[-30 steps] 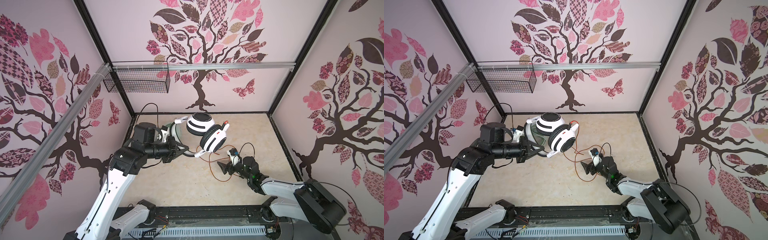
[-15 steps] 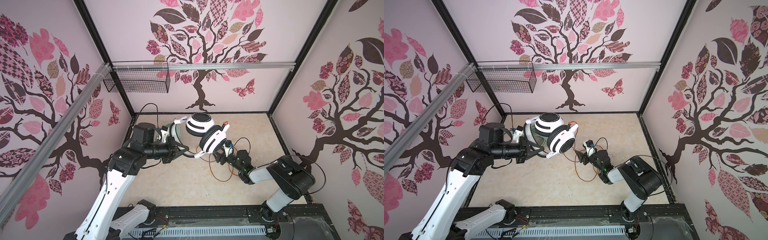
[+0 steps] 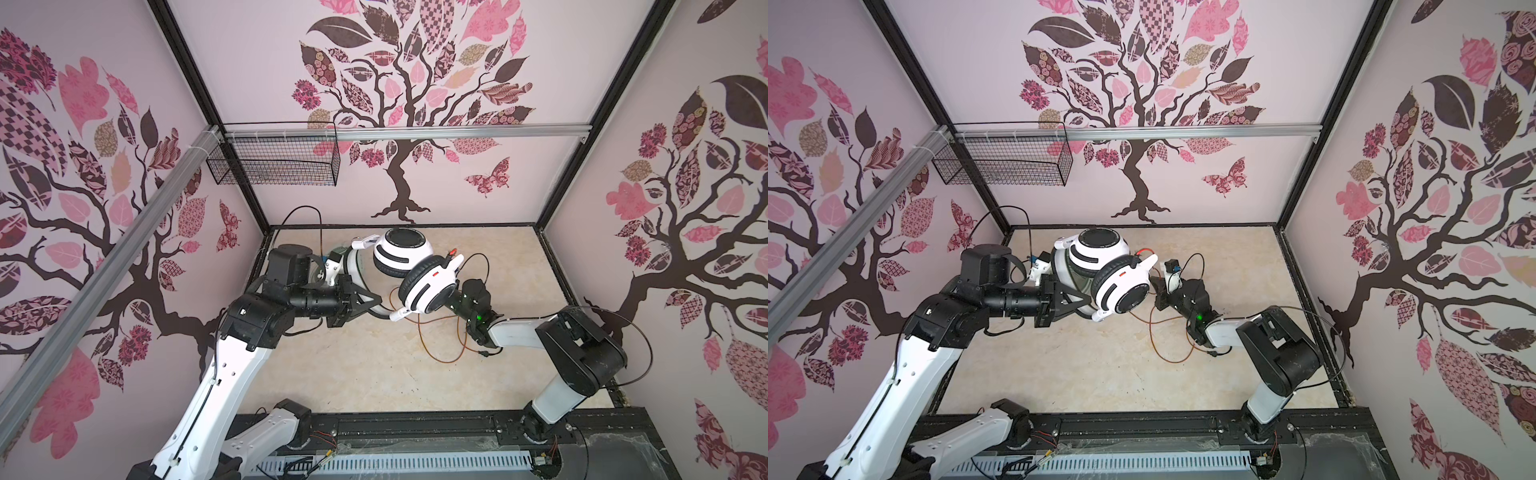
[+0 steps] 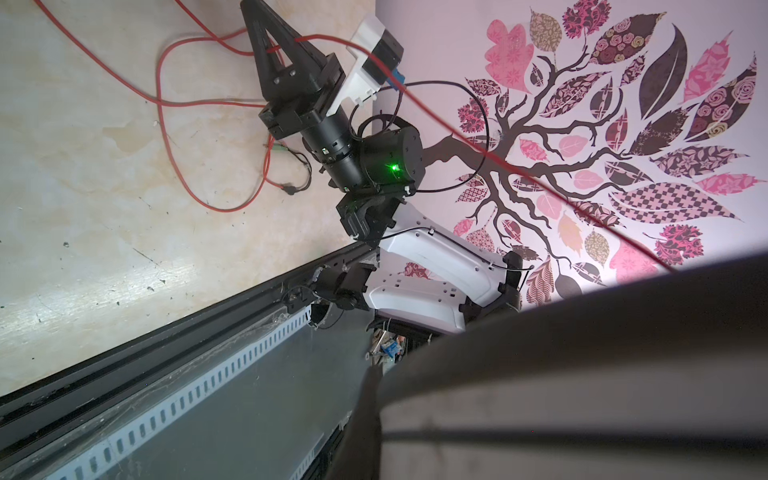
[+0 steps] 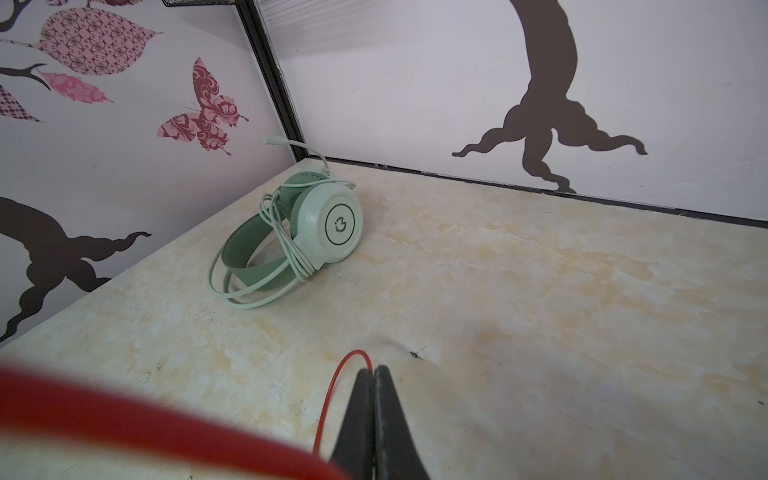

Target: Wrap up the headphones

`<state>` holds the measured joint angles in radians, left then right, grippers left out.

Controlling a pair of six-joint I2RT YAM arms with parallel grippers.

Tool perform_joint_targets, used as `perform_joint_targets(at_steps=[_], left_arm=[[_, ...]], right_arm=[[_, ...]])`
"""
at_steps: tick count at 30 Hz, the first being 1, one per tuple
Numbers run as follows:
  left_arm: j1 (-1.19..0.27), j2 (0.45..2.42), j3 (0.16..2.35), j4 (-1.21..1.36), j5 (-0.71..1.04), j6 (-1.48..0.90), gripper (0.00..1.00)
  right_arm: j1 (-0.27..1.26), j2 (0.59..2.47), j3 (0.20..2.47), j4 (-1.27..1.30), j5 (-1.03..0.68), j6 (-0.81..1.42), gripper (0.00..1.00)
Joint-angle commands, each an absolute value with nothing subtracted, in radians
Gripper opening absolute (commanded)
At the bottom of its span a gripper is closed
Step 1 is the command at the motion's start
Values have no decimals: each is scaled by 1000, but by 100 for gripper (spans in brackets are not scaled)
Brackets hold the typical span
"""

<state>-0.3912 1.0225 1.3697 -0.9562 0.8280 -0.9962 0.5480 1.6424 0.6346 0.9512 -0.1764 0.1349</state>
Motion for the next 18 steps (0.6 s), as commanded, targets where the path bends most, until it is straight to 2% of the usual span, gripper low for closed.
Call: perform_joint_targets(at_steps=[1,10,18], left_arm=[[-387,991,1341,-795,899,-1043,0],[-387,988,1285,-634,805,-1179,0],[-387,953,1262,-749,520,-1164,0]], right_arm=[[563,1596,652,779,-186,133,0],[729,1536,574,672,-160,115,0],[912,1382,577,449,-75,68,0]])
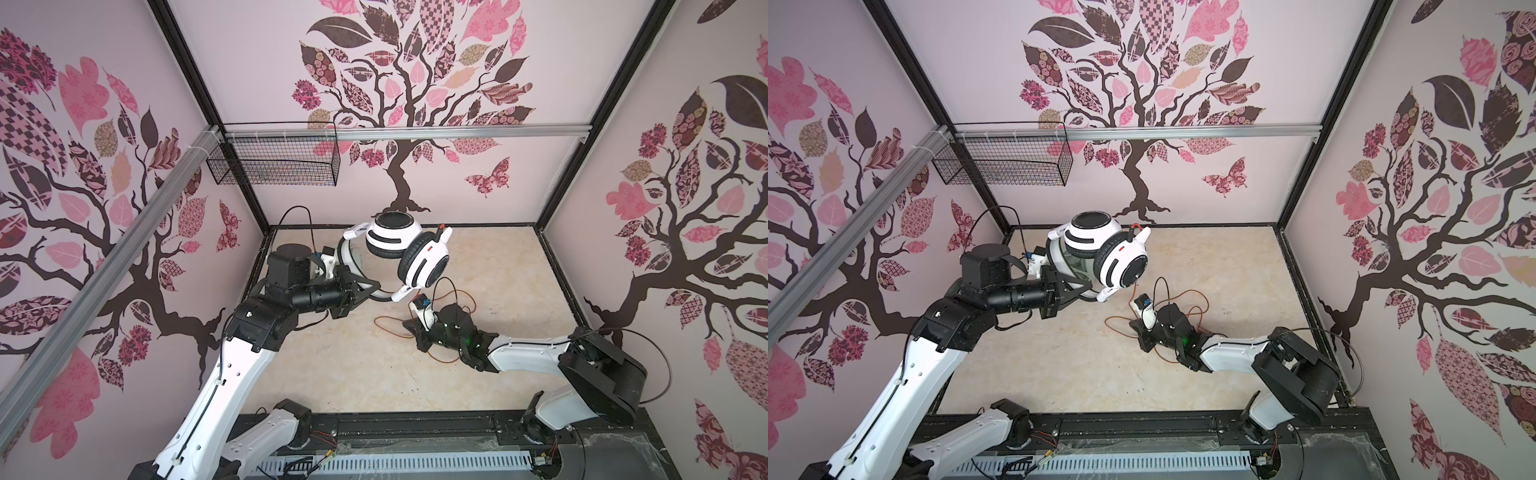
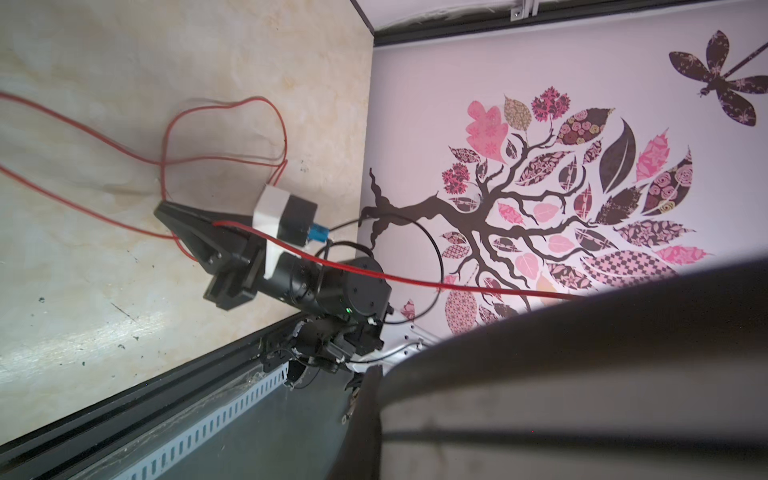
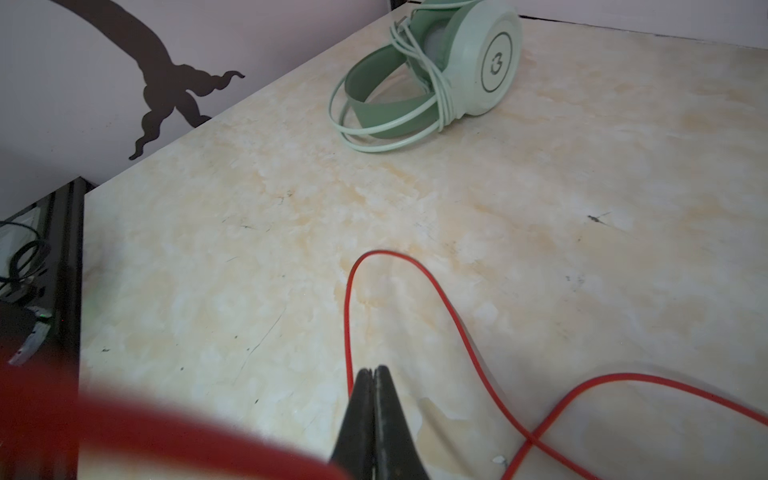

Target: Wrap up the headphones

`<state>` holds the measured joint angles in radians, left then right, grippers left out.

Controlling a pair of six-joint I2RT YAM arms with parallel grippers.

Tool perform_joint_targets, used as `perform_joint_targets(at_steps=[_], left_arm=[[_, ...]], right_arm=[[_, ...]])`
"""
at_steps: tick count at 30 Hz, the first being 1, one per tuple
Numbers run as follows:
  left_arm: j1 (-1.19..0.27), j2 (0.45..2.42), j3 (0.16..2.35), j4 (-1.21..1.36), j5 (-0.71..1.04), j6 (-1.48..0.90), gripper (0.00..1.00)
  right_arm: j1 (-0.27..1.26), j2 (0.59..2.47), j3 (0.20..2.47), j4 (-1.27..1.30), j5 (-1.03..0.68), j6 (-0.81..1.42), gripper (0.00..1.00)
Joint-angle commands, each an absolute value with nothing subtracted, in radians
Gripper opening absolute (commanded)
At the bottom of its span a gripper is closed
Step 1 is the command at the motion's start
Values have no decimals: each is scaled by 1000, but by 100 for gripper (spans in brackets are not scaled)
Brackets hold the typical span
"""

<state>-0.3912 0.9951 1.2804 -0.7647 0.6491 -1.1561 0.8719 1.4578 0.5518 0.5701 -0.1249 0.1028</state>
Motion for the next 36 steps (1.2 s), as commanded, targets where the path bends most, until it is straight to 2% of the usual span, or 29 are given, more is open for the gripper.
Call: perform_joint_targets(at_steps=[1,7,18,24,29,33,36], left_arm=[[-387,945,1258,-767,473,-1165,0],[-387,935,1282,-890,212,-1106,0],[-387,960,1316,-1016,-69,-971,0],[-387,964,1287,-1020,-61,-959,0],[-387,984,1282,-1023,50,-961,0],[-388,966,1254,-1021,33,-982,0],[-388,962,1231,-986,116,-1009,0]], right_arm=[[939,1358,586,409,-57,53,0],[1106,1229,637,193,65,0,0],[1404,1072,735,-144,327,-33,0],[1441,1057,845,-284,359,-83,0],[1441,1056,894,-304,385,-168,0],[1441,1055,952,-330,332,-186,0],[1440,1072,996,-349,261,-191,0]])
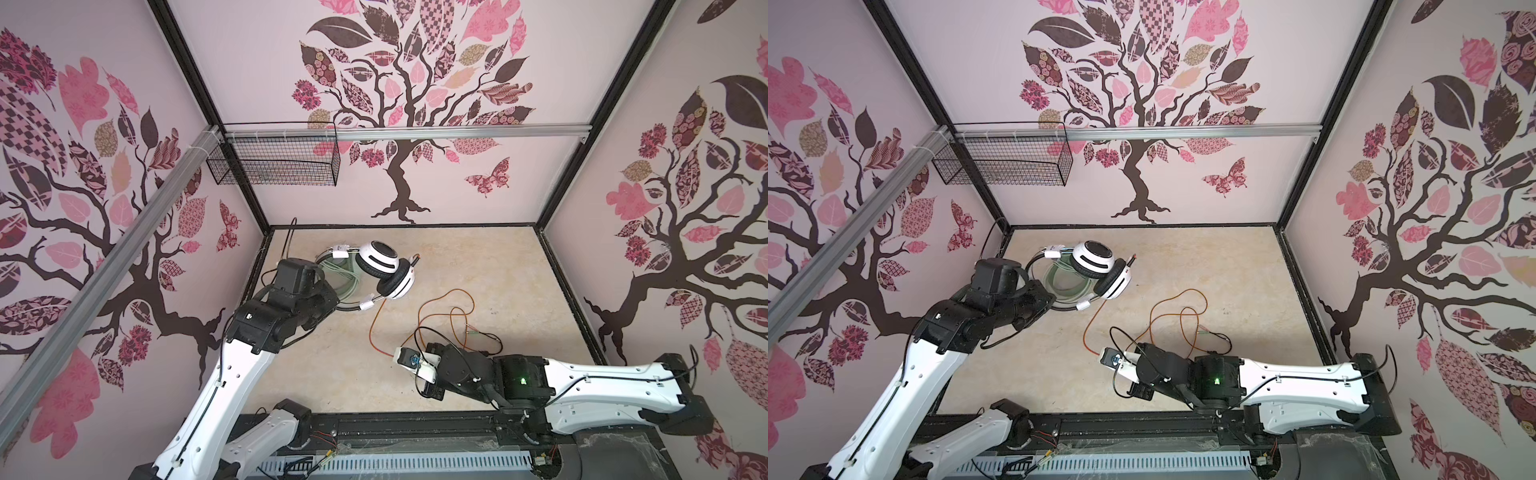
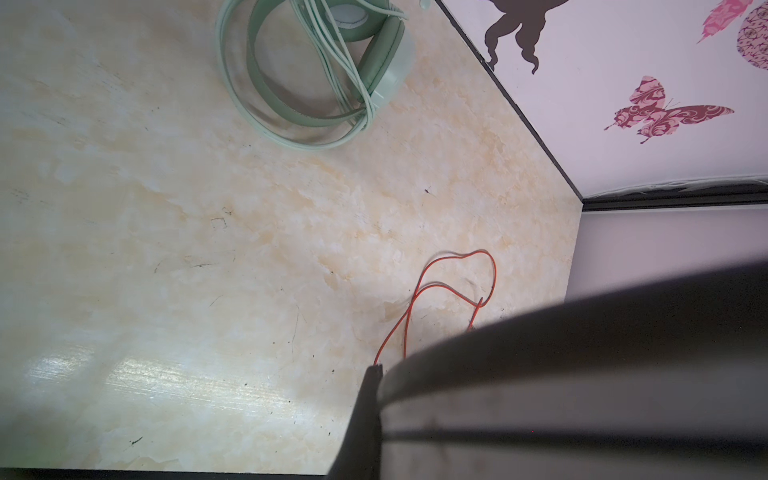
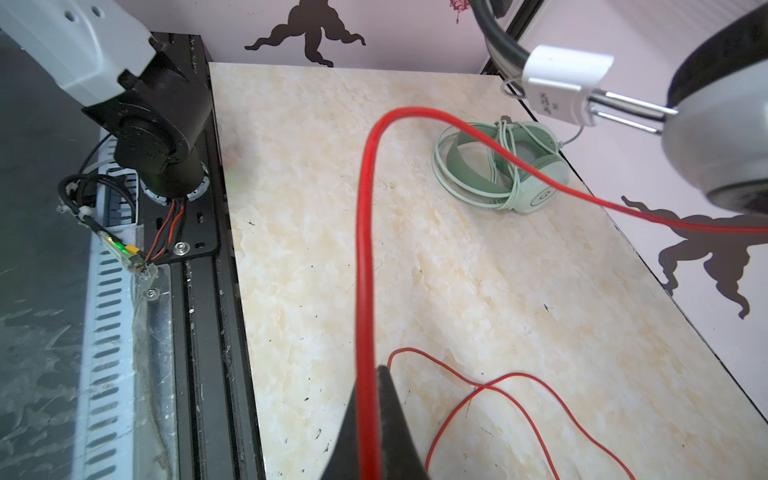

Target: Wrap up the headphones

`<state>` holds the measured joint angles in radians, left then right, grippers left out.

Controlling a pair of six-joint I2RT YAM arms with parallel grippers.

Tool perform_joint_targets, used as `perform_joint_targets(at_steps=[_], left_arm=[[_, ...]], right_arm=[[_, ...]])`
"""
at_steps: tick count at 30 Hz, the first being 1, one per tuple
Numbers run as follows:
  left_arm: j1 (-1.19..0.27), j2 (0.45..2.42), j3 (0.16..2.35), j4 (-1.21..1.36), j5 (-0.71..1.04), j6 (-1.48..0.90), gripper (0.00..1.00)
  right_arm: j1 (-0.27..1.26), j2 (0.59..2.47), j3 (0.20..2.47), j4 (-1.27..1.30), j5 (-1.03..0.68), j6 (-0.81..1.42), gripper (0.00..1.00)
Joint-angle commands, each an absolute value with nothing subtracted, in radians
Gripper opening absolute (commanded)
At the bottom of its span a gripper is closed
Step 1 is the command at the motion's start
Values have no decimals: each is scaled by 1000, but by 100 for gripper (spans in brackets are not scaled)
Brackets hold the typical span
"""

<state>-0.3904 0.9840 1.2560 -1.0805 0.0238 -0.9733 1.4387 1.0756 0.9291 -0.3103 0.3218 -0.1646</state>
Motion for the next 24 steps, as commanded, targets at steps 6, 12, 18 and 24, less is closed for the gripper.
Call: perform_joint_targets(at_steps=[6,12,18,24], left_arm=[[-386,991,1206,-879,363,-1058,0],[-387,993,1213,-826,459,-1043,0],[-387,1022,1218,-786,568,-999,0],[-387,1048,1218,-741,640,-959,0]], right_arm=[[1441,1138,1011,-358,236,-213,0],[1441,1162,997,-324,139,-169,0],[1460,1206,1011,-334,92,-147,0],[1504,1243,1037,-348,45,-143,0]])
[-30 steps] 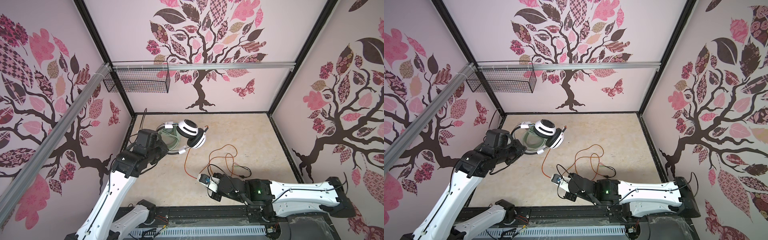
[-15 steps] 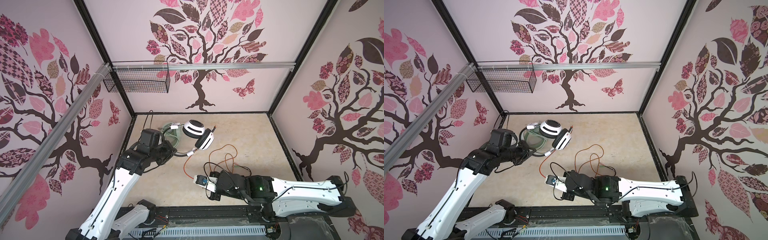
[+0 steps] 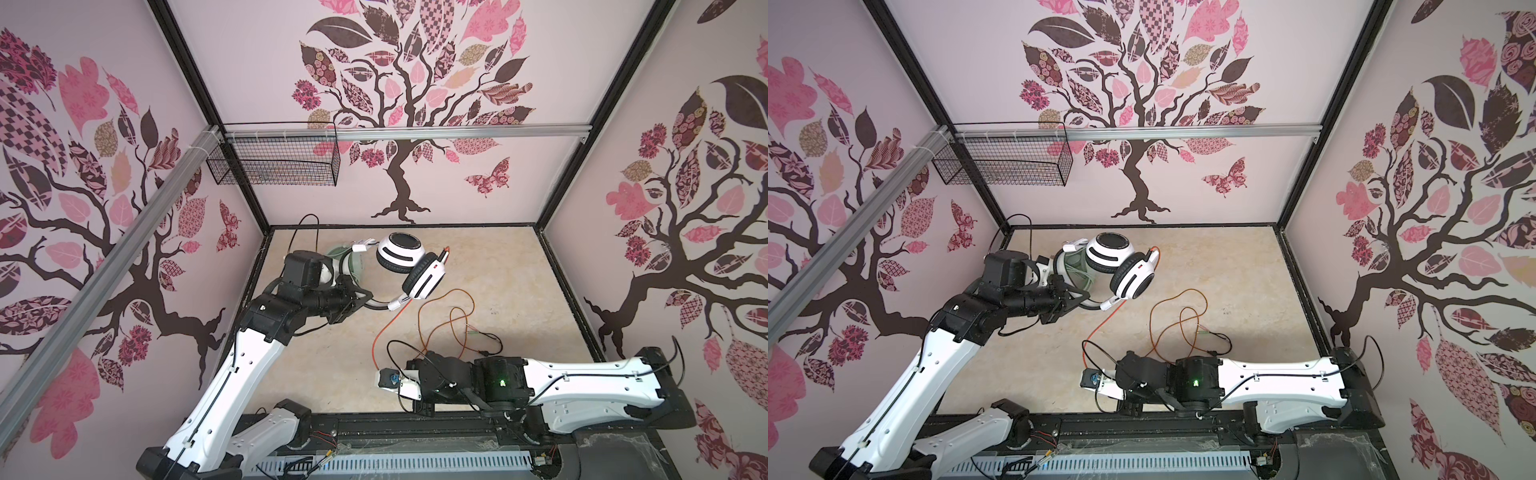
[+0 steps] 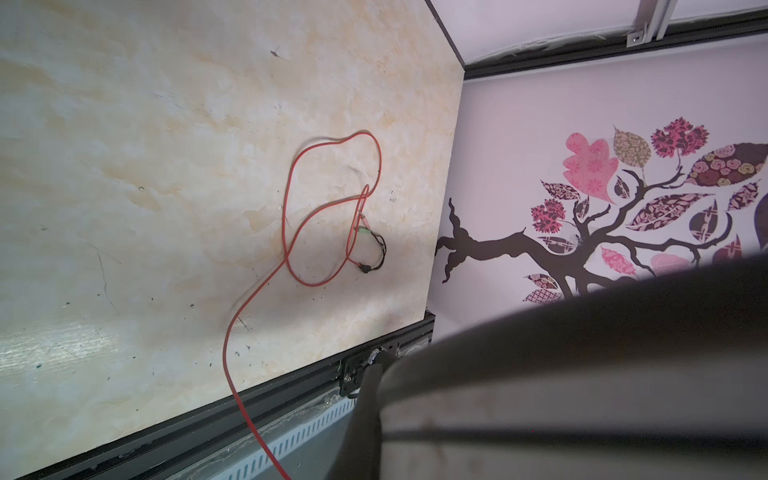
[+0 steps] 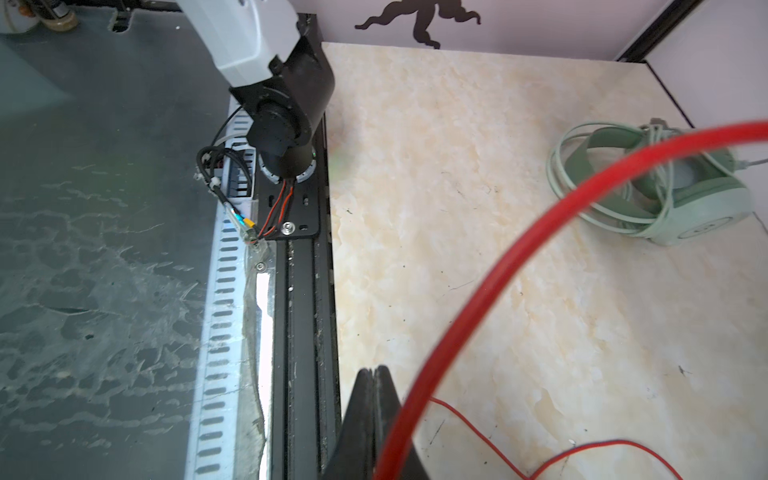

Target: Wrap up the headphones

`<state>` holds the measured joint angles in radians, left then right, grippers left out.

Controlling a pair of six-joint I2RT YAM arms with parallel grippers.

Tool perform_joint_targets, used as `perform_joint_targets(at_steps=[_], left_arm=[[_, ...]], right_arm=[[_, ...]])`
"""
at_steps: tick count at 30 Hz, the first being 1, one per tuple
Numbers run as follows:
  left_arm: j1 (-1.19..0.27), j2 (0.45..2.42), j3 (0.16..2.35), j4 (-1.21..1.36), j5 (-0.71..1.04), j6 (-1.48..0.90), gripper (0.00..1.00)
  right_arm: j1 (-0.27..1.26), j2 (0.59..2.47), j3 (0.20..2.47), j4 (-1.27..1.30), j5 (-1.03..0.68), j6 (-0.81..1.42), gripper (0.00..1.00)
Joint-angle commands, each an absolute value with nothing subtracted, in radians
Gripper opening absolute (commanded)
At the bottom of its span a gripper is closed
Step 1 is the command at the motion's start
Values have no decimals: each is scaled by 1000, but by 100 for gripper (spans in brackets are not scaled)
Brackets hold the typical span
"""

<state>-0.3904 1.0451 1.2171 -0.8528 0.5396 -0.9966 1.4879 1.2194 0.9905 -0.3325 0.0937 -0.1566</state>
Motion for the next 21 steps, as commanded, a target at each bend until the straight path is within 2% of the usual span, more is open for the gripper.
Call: perform_joint_targets(at_steps=[1,5,9,17,21], left_arm=[[-387,1057,1221,-725,671,-941,0],[-387,1102,1240,-688,827,-866,0],[-387,1128,1233,-646,989,-817,0],[-387,1117,1247,-667,1060,-770,0],[-387,1113,1262,-703,1051,-746,0]], right_arm=[[1512,1250,1041,-351,37,-140,0],[1517,1236,1038,-372,62,-134,0],[1517,1137,980,-405,152,-129,0],[1503,869,810,-518,375,-45,0],[1398,736,738,-501,370,30,0]])
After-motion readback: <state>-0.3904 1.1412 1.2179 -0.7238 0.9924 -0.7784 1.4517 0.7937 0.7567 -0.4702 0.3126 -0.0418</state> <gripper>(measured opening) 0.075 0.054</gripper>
